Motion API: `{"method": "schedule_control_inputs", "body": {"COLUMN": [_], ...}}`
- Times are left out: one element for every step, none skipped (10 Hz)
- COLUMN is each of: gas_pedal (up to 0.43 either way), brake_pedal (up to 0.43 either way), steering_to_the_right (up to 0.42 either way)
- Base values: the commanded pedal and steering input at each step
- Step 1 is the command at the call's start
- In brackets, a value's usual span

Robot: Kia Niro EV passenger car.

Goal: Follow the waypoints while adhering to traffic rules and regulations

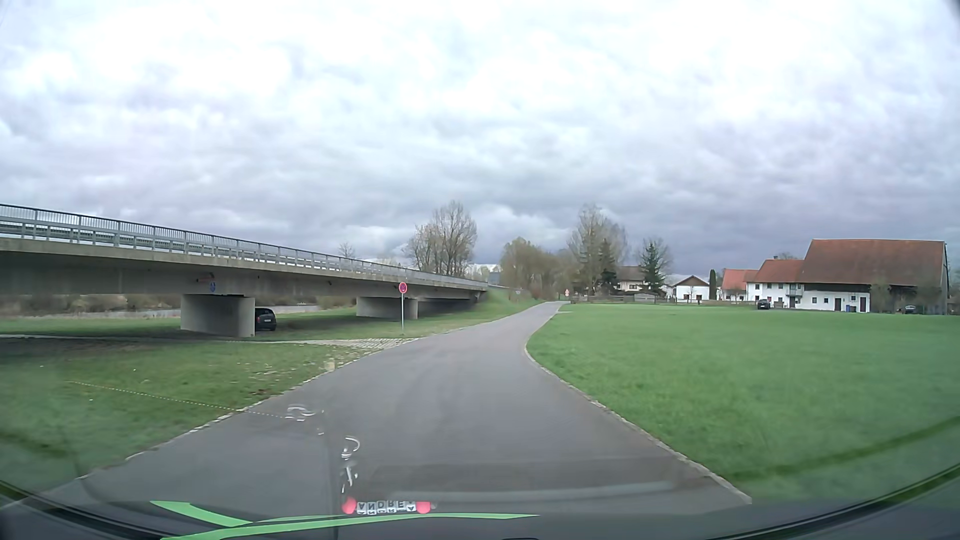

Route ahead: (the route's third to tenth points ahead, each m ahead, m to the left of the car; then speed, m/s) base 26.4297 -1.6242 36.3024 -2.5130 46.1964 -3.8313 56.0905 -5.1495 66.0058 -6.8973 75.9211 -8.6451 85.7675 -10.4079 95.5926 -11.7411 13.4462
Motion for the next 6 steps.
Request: {"method": "schedule_control_inputs", "body": {"gas_pedal": [0.319, 0.319, 0.319, 0.319, 0.311, 0.311], "brake_pedal": [0.000, 0.000, 0.000, 0.000, 0.000, 0.000], "steering_to_the_right": [0.002, 0.004, 0.004, 0.005, 0.007, 0.010]}}
